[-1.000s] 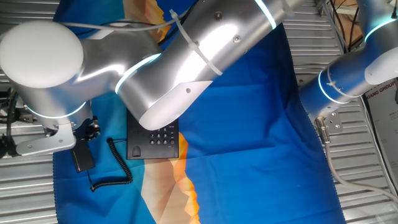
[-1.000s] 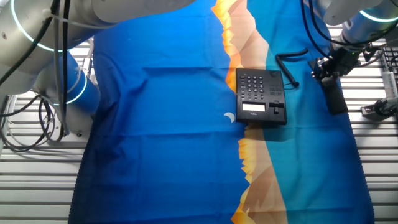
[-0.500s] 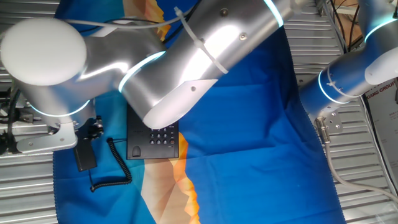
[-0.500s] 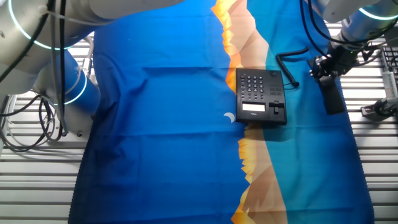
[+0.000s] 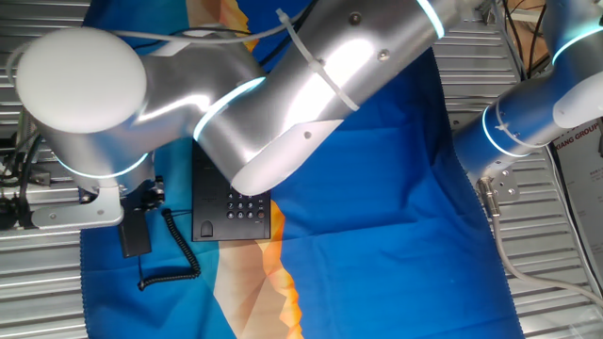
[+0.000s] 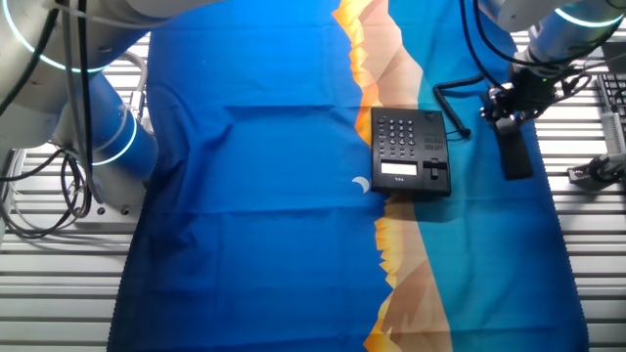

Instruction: Place the handset of the telephone on the corresponding phone cradle

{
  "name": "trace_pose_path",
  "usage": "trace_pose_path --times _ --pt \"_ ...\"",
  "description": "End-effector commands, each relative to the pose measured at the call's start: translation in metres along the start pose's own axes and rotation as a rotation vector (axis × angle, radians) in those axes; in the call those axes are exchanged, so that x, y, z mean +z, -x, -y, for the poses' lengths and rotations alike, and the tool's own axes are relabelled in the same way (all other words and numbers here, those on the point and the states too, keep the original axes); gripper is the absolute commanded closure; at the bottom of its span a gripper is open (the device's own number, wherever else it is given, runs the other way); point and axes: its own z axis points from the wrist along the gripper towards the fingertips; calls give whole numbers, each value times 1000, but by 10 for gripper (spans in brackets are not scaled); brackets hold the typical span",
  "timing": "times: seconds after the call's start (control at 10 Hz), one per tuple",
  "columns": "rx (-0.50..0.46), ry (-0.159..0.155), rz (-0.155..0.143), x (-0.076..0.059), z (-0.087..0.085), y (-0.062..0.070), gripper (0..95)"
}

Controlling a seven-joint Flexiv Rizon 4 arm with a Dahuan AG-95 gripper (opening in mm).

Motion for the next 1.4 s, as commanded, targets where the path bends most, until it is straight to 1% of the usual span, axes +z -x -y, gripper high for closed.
trace_pose_path --times 0.1,0.3,0.5,0.8,0.9,1.0,1.1,1.2,1.3,1.4 --pt "28 -7 2 0 -7 -1 950" --pt "57 -12 0 -2 -15 -2 950" --pt "85 -15 -22 -3 -22 -1 950" --pt "103 -19 -40 -6 -29 0 950" --pt "111 -22 -55 -6 -34 0 950" --pt "113 -23 -63 -6 -36 0 950" --pt "118 -23 -65 -6 -38 0 950" --pt "119 -22 -76 -6 -42 1 950" --pt "119 -24 -80 -6 -45 1 950" --pt "121 -24 -79 -7 -47 2 950"
